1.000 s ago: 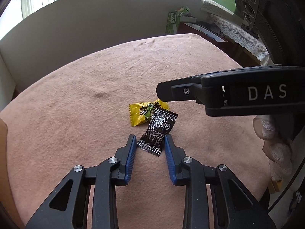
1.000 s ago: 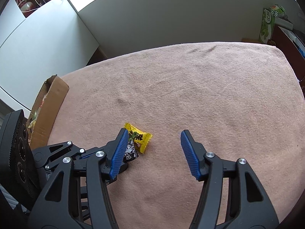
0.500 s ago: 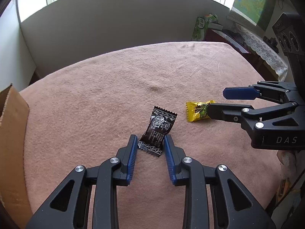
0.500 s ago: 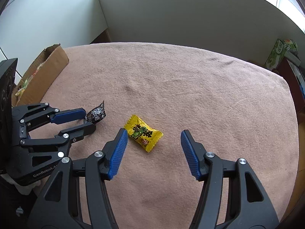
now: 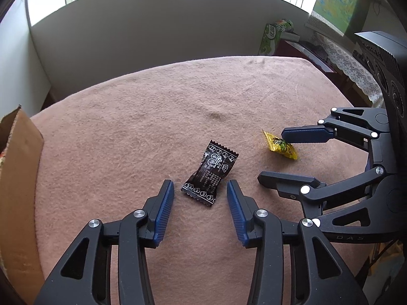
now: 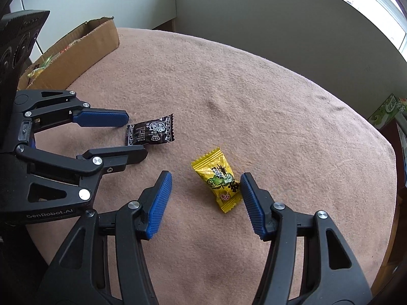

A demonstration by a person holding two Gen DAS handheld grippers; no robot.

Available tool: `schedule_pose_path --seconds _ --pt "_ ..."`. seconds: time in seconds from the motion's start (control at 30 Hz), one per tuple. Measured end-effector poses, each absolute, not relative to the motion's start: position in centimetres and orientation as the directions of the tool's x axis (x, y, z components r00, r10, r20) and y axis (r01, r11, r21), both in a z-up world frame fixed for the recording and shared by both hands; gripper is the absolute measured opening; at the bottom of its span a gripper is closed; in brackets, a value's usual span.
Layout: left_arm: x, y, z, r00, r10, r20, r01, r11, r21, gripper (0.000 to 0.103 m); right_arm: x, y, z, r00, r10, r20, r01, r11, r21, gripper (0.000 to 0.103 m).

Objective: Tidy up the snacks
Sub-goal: 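Close the right tool on the yellow candy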

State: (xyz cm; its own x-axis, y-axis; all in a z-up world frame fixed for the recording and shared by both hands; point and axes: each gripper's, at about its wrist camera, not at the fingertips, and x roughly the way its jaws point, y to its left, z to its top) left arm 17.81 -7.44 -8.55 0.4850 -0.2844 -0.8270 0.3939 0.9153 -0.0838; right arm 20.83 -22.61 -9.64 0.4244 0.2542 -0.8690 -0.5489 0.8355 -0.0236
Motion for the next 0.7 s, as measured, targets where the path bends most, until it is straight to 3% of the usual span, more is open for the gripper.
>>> schedule_pose_path --seconds 0.1,0.37,0.57,0.7 --pt "17.8 -7.4 -8.6 0.484 -0.286 -0.827 0.398 0.914 -0.083 0.042 20.6 -23.0 -9.6 0.427 0.239 -0.872 -0.542 0.84 -0.035 0.049" --pt "18.3 -8.0 -8.6 0.491 -0.279 -0.826 0.392 0.917 -0.076 0.045 21.2 -23.9 -9.7 0.444 0.202 -0.873 -0.506 0.86 -0.059 0.049" --pt "18.6 -8.8 -8.8 0.505 -0.263 -0.822 0.398 0.916 -0.049 0.045 21.3 -23.7 -9.8 0.449 0.208 -0.869 -0.481 0.876 -0.039 0.034" --pt "18.7 -8.5 -8.9 0.514 -0.253 -0.82 0.38 0.924 -0.048 0.037 21.1 -24.4 -9.7 0.456 0.211 -0.865 -0.447 0.894 -0.017 0.03"
